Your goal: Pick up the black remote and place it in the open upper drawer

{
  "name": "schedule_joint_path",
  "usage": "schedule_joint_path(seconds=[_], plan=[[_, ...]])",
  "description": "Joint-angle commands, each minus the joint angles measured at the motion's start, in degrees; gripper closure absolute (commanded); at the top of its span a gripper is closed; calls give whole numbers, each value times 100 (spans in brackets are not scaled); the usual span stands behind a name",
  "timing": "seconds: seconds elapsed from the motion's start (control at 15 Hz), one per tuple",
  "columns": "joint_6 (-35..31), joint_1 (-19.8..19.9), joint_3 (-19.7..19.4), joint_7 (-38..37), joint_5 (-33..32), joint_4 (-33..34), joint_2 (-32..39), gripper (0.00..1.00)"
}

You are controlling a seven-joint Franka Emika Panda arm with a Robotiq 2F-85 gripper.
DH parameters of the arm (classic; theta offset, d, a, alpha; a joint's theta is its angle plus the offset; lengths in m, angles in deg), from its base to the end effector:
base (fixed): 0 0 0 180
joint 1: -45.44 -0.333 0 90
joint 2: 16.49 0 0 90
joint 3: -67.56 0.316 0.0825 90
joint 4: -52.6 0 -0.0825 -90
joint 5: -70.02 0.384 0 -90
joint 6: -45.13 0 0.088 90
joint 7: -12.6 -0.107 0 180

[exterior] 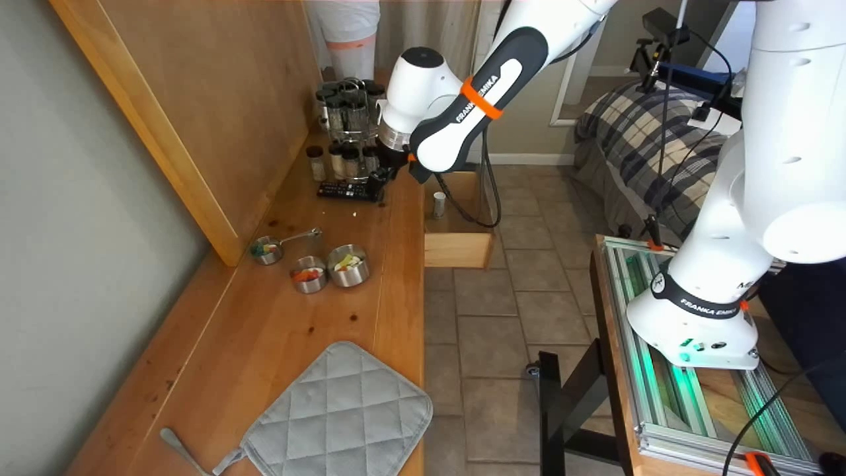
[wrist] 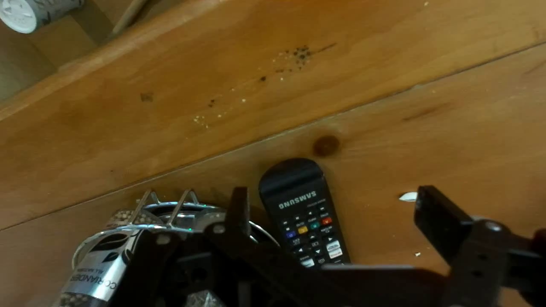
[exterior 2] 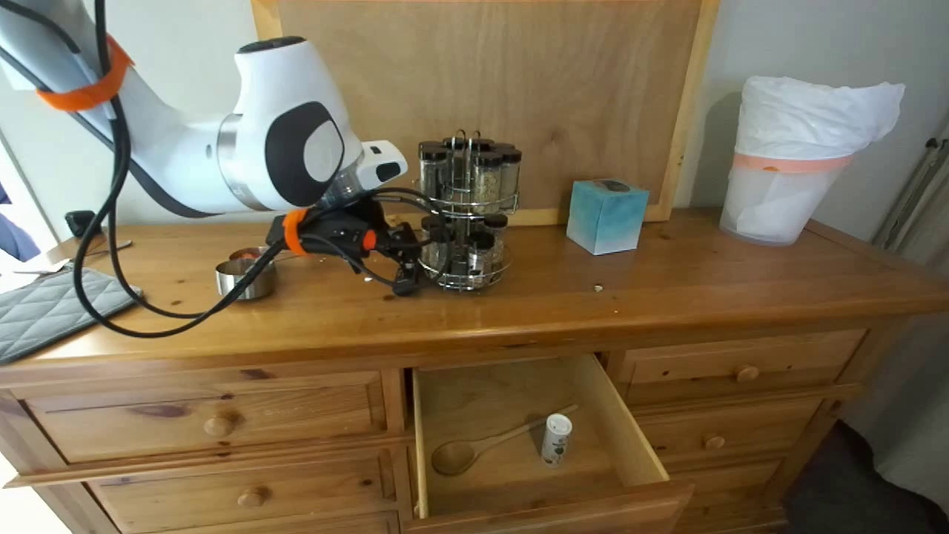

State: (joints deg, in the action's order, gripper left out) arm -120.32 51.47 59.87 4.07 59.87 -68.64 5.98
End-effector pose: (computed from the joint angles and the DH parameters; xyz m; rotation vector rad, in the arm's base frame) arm 0.5972 -0.1323 0.2670 2.9330 -0.3022 0.5552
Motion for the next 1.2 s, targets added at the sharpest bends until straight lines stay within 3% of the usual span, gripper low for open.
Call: schedule_joint_path(seconds=[0.0, 0.73, 0.8, 0.87, 0.93, 1.0, 1.13], plan=[[-432, -50, -48, 173, 228, 290, 410, 0], [-974, -27, -78, 240, 412, 727, 1011, 0], [-978, -8, -53, 253, 450, 751, 1033, 3], [-968, 19, -9, 267, 499, 774, 1054, 14], [-980, 20, -6, 283, 517, 799, 1075, 16], [-998, 30, 18, 298, 550, 812, 1092, 29], [-1036, 18, 15, 309, 579, 863, 1145, 36]])
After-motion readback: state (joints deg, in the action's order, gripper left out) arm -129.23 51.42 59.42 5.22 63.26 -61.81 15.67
